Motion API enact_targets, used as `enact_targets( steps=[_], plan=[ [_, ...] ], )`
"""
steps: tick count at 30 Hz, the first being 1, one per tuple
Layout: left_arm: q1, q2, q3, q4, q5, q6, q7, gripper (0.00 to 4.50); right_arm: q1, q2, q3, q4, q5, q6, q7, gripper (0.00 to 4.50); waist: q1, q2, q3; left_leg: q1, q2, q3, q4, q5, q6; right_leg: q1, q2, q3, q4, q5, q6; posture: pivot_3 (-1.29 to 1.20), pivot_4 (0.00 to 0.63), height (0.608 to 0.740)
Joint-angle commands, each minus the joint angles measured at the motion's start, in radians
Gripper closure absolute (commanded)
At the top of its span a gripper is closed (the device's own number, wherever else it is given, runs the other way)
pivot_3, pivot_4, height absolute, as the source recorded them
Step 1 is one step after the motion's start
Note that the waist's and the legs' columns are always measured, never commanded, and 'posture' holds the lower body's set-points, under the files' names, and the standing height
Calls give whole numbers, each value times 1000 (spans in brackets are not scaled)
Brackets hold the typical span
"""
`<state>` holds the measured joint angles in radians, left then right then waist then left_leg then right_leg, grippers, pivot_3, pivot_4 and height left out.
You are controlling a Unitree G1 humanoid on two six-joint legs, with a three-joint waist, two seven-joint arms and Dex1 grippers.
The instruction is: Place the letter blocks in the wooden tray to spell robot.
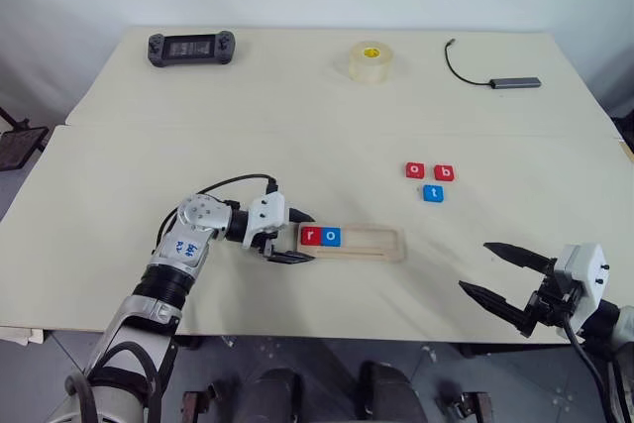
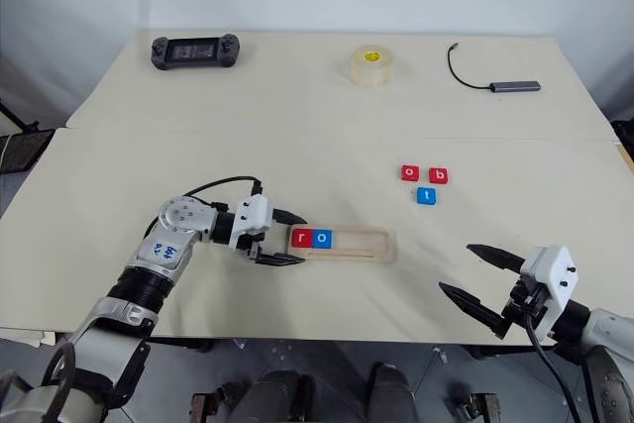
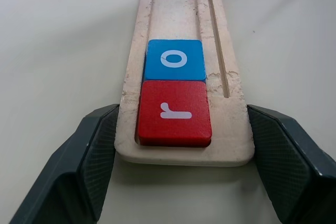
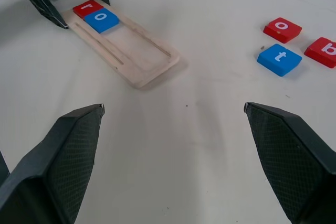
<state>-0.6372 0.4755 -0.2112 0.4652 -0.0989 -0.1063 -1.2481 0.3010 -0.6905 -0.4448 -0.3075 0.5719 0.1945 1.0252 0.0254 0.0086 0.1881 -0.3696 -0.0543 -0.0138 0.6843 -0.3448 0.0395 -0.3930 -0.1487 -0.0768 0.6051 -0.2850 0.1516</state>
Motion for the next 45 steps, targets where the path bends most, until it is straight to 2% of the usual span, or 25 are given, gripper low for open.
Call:
enact_targets(
  steps=[1, 5, 10, 16, 20, 23, 28, 38, 42, 45],
  plan=[
    [50, 18, 53, -87, -78, 14, -24, 47, 4, 28, -29, -38, 50, 5, -28, 0, -1, 0, 0, 0, 0, 0, 0, 0, 0, 0, 0, 0, 0, 0, 0, 0, 150, 740],
    [108, 60, 131, -145, -153, 40, -30, 47, -86, 30, -36, -49, 113, 71, -100, 0, -5, 0, 0, 0, 1, 0, 0, 0, 0, 0, 0, 1, 0, 0, 0, 0, 150, 740],
    [205, 135, 231, -179, -218, 45, -27, 47, -222, 4, -3, -5, 104, 97, -126, 0, -3, 1, 0, 0, 1, -1, 0, 0, -1, -1, 0, 0, 0, 0, 0, 0, 150, 740],
    [288, 136, 330, -228, -242, -12, 63, 47, -429, 11, 88, 120, 25, 150, -223, 0, -1, 0, 0, 0, 0, -2, 0, 1, -1, 0, -1, 1, 0, 0, 0, 0, 150, 740],
    [339, 110, 380, -347, -328, 99, 138, 47, -582, -5, 194, 253, -115, 274, -378, 0, -4, 1, 0, -1, 0, -3, 0, 1, -1, -1, -1, 0, 1, 0, 0, 0, 150, 740],
    [383, 82, 389, -439, -365, 143, 186, 47, -708, 38, 276, 384, -209, 299, -458, 0, -11, 1, 0, -1, -1, -3, 0, 1, -1, -1, -1, 1, 0, 0, 0, 0, 150, 740],
    [430, 66, 386, -502, -374, 163, 215, 47, -799, 95, 303, 490, -279, 287, -543, 0, -13, 1, 0, -1, 0, -3, -1, 1, -1, -2, 0, 0, 1, 0, -1, 0, 150, 740],
    [451, 54, 380, -529, -365, 162, 244, 47, -833, 137, 277, 392, -269, 428, -609, 0, -17, 1, 0, -1, -1, -2, -1, 1, -1, -2, 0, 0, 1, 0, -1, 0, 150, 740],
    [445, 47, 367, -529, -360, 156, 245, 47, -931, 151, 268, 389, -273, 637, -711, 0, -27, 1, 0, -1, -1, -2, -1, 1, -1, -2, 0, 1, 1, 0, -1, 0, 150, 740],
    [442, 48, 363, -524, -356, 152, 246, 47, -1002, 141, 282, 385, -263, 766, -719, 0, -29, 1, 0, -1, 0, -2, -1, 1, -1, -3, 0, 1, 2, -1, -1, 0, 150, 740]
  ],
)
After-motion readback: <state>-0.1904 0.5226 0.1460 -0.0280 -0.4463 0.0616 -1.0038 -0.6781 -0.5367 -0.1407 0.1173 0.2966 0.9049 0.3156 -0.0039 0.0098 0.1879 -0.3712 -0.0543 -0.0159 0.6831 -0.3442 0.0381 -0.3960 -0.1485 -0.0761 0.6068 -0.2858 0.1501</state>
